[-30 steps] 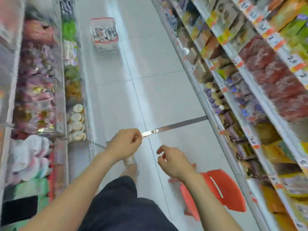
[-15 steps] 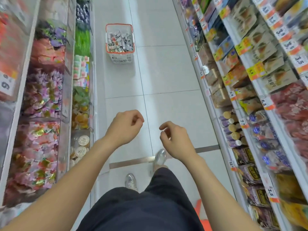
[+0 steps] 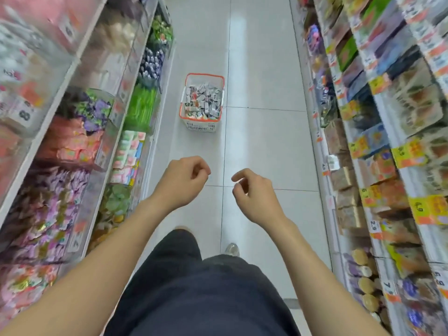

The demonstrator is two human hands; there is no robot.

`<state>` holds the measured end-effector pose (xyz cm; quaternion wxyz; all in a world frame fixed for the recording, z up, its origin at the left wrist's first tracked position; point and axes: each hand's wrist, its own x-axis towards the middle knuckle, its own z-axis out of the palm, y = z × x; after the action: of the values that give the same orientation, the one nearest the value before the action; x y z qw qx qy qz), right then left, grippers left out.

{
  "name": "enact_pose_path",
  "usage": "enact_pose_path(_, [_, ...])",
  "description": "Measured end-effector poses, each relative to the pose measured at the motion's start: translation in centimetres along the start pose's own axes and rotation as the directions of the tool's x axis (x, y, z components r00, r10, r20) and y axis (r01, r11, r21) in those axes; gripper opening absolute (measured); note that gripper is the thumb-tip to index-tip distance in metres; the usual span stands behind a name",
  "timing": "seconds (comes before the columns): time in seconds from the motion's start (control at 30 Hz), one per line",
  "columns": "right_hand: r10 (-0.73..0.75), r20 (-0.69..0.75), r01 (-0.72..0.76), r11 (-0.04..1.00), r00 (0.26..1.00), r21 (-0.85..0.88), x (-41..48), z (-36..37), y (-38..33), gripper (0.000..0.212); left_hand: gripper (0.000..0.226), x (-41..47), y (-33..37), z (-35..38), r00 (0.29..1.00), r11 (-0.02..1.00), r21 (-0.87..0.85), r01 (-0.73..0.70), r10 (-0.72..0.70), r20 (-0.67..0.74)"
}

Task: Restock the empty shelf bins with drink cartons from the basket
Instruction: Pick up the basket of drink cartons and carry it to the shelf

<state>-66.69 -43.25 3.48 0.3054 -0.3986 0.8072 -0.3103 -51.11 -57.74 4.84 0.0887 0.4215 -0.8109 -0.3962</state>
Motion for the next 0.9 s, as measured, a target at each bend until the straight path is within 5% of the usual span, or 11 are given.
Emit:
enact_pose_path(0.37, [-0.046, 0.014, 0.047, 0.996, 0.999, -0.073, 30.6, -4.3, -5.5, 0.022, 0.018, 28.1, -1.1, -4.7, 0.992, 0.995, -0.095, 0.035, -0.046, -0.113])
enact_pose_path(0.6, [-0.048, 0.029, 0.052, 0.986, 0.998, -0.157, 48.0, -9.7, -10.7, 0.020, 0.018, 46.0, 1.6, -9.3, 0.999, 0.994, -0.107, -0.034, 0.029, -0.042])
enact_pose_path(0.9, [-0.001, -0.099, -0.005, 0.998, 0.995, -0.059, 67.3, -16.3, -8.9, 0.021, 0.020, 68.0, 6.6, -10.0, 0.999, 0.991, -0.130, -0.038, 0.036, -0.016])
